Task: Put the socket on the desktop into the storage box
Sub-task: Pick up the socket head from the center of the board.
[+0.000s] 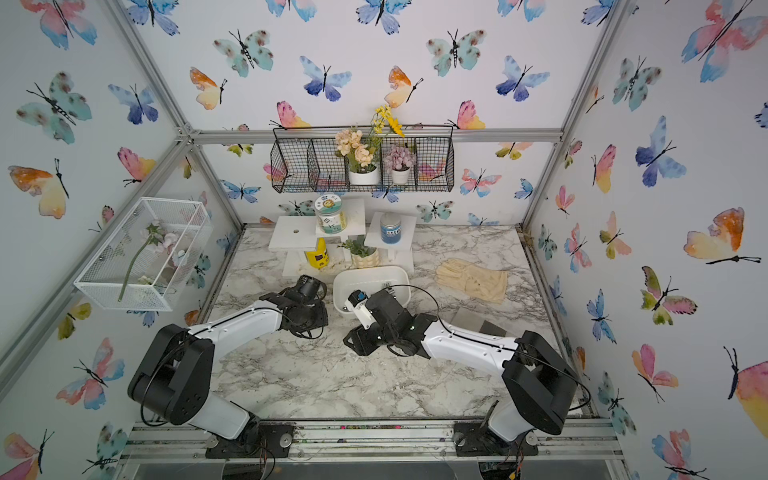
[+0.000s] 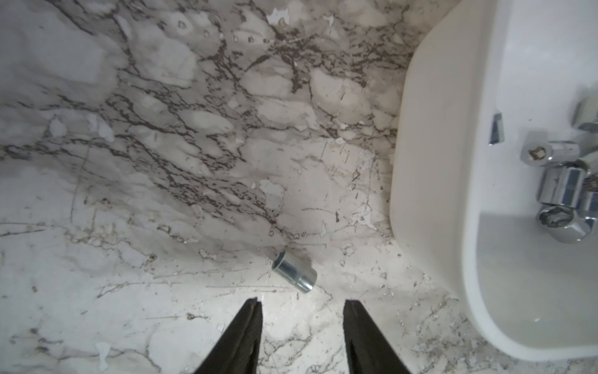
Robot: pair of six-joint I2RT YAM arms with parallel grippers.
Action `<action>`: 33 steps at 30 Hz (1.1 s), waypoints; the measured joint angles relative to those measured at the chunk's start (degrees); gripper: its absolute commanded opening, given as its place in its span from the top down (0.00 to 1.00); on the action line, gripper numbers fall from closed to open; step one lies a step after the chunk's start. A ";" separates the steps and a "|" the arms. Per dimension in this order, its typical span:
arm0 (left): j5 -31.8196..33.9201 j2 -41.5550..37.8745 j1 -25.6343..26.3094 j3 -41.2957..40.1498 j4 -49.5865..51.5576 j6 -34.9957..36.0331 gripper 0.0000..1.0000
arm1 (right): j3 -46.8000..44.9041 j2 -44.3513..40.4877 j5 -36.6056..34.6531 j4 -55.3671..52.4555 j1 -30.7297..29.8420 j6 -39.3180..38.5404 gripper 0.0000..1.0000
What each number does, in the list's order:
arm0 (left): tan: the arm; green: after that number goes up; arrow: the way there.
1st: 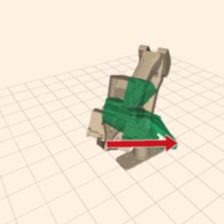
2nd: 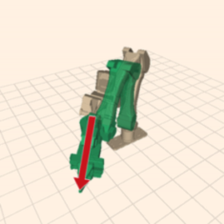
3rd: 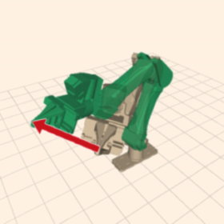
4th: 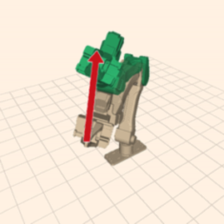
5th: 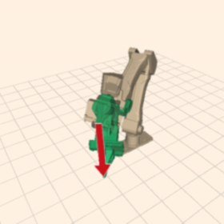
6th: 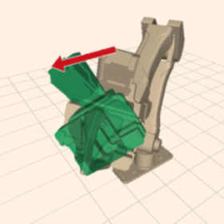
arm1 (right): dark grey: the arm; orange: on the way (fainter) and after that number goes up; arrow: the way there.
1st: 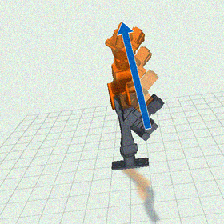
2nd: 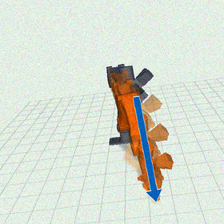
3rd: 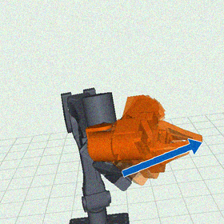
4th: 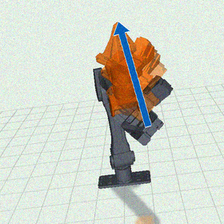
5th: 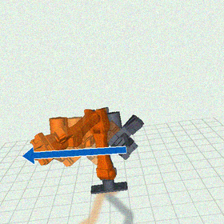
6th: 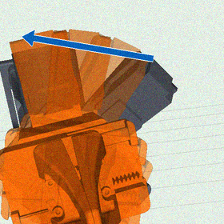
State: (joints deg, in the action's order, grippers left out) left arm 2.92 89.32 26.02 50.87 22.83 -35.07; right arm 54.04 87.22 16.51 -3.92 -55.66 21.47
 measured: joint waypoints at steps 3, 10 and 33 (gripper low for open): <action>0.00 1.66 -0.07 0.07 -0.28 0.61 0.58 | 0.00 0.00 -0.02 0.15 -0.11 0.02 0.52; 0.00 3.54 -0.09 1.14 -0.63 2.05 0.57 | -0.68 0.00 -0.02 0.22 -0.20 0.39 0.52; 0.02 6.29 -0.09 1.20 -2.95 5.97 0.59 | -1.27 0.04 -0.07 0.20 -0.20 1.44 0.52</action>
State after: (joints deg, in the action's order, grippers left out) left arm 2.94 95.61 25.93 52.07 19.88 -29.10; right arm 52.77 87.26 16.45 -3.73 -55.86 22.92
